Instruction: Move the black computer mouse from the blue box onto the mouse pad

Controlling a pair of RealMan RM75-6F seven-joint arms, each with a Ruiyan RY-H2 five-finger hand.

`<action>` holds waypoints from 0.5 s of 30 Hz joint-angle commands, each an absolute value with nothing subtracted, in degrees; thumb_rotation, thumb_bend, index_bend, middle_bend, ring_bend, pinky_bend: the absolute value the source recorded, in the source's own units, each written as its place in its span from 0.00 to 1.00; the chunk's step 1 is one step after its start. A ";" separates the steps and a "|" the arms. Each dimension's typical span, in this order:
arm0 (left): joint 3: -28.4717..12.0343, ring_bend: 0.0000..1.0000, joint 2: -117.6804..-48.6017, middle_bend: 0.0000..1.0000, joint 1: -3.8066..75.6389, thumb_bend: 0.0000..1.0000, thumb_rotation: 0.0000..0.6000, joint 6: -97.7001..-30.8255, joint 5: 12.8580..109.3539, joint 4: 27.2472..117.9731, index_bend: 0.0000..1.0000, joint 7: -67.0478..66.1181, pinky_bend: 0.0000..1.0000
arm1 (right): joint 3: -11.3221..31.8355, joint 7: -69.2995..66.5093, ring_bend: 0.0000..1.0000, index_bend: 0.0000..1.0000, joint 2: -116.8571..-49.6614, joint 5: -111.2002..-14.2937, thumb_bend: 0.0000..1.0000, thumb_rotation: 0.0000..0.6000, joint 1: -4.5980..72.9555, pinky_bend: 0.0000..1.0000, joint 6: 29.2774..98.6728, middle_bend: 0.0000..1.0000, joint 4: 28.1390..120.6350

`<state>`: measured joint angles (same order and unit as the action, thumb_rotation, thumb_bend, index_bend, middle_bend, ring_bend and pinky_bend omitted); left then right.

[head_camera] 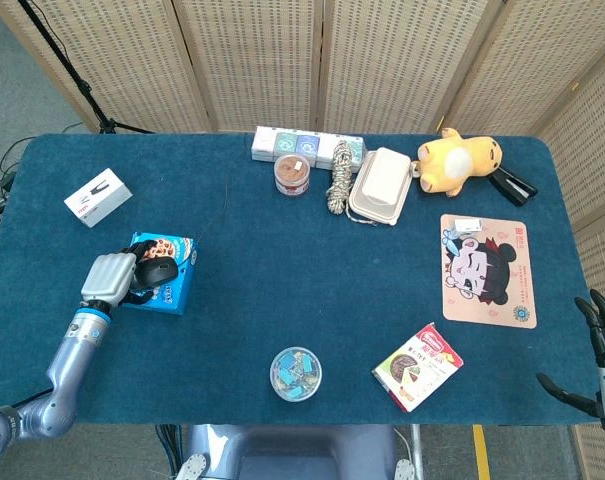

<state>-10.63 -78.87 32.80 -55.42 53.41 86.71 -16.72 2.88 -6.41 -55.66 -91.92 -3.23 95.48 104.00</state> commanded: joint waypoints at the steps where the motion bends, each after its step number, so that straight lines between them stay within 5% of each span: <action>1: -10.38 0.29 -79.17 0.25 32.92 0.28 1.00 -55.91 52.96 86.68 0.19 -17.37 0.41 | 2.89 -6.45 0.00 0.00 -55.63 -91.95 0.00 1.00 -3.22 0.00 95.47 0.00 104.03; 15: -10.00 0.42 -79.88 0.41 32.55 0.30 1.00 -59.01 52.90 87.41 0.38 -18.42 0.51 | 2.60 -6.95 0.00 0.00 -55.42 -92.44 0.00 1.00 -3.12 0.00 95.08 0.00 104.21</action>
<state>-10.01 -79.88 32.62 -58.92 52.79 87.33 -18.53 2.60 -6.95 -55.43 -92.44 -3.12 95.08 104.21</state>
